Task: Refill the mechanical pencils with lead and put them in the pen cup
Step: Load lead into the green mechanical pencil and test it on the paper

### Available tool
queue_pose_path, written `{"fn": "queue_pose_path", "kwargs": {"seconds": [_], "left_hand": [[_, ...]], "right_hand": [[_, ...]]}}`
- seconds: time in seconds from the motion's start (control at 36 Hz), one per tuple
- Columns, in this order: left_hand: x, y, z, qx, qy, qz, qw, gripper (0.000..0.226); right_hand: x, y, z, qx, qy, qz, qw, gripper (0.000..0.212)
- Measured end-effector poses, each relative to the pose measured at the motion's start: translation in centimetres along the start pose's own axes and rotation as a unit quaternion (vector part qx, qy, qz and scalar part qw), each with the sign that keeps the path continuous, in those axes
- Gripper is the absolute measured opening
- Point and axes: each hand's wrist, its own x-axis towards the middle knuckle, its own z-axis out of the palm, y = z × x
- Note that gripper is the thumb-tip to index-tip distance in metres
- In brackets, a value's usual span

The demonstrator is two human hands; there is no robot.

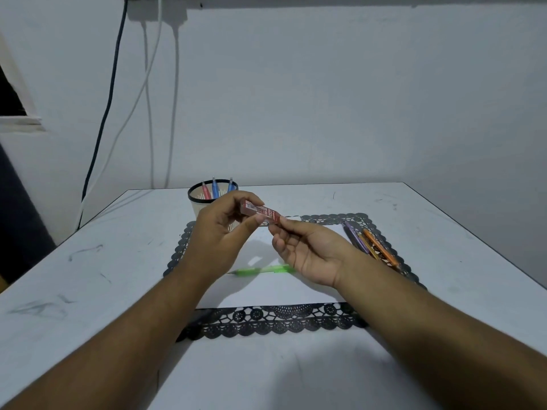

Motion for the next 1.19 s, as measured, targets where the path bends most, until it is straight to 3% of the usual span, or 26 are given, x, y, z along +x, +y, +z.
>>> {"fn": "queue_pose_path", "kwargs": {"seconds": [0.25, 0.39, 0.53, 0.72, 0.92, 1.03, 1.19], "left_hand": [[0.0, 0.2, 0.1, 0.016, -0.002, 0.011, 1.000, 0.014], [0.3, 0.5, -0.3, -0.025, 0.004, -0.025, 0.999, 0.019], [0.4, 0.3, -1.0, 0.065, -0.026, 0.028, 0.997, 0.018], [0.3, -0.1, -1.3, 0.046, -0.020, 0.010, 0.999, 0.019], [0.7, -0.2, -1.4, 0.023, -0.023, -0.006, 0.999, 0.021], [0.5, -0.9, -1.5, 0.056, -0.032, -0.014, 0.998, 0.018], [0.6, -1.4, -1.7, 0.141, -0.032, 0.015, 0.989, 0.018]], "right_hand": [[-0.2, -0.1, 0.1, -0.007, -0.022, -0.013, 1.000, 0.016], [-0.3, 0.0, 0.2, -0.003, -0.025, -0.006, 1.000, 0.018], [-0.3, 0.1, 0.2, -0.003, -0.034, -0.006, 0.999, 0.017], [-0.3, 0.3, 0.2, 0.006, -0.050, -0.018, 0.999, 0.022], [-0.2, 0.2, 0.1, -0.001, -0.031, -0.005, 0.999, 0.019], [0.0, 0.2, -0.1, -0.007, -0.019, -0.012, 1.000, 0.026], [0.1, 0.2, -0.2, -0.006, 0.026, -0.027, 0.999, 0.011]]}}
